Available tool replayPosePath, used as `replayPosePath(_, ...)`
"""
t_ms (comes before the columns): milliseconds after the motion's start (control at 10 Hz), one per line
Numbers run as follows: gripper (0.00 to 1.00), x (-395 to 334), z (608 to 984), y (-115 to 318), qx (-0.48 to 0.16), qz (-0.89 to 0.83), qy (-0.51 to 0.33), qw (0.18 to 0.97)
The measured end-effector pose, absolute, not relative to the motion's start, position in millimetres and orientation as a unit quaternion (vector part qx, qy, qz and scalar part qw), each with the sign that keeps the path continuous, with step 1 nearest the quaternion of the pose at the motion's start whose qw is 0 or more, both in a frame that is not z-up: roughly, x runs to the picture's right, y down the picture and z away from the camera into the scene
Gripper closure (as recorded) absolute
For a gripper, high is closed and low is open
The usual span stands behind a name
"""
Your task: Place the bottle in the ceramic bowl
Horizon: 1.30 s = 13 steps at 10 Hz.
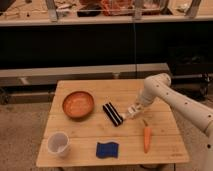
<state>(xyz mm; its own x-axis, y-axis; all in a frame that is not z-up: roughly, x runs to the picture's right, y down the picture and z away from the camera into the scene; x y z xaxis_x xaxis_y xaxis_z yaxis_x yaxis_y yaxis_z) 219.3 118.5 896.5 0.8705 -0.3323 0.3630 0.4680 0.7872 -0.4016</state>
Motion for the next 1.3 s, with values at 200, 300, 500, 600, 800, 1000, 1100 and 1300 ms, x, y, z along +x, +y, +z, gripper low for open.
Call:
replayPosePath(200,0.95,220,897,118,-0.245,-0.213,-0.139,0.935)
replayPosePath(300,0.95,217,896,117,-0.243,-0.215,-0.14,0.936)
replayPosePath(500,0.95,214,894,116,-0.241,-0.214,-0.141,0.936)
replayPosePath(600,0.95,214,894,116,-0.24,-0.213,-0.141,0.937)
replayPosePath(800,0.95,215,893,114,-0.237,-0.211,-0.141,0.938)
replayPosePath(1000,0.95,210,894,112,-0.236,-0.21,-0.144,0.938)
replayPosePath(1100,0.95,208,894,110,-0.235,-0.211,-0.144,0.938)
replayPosePath(1300,0.87,206,893,110,-0.234,-0.212,-0.144,0.938)
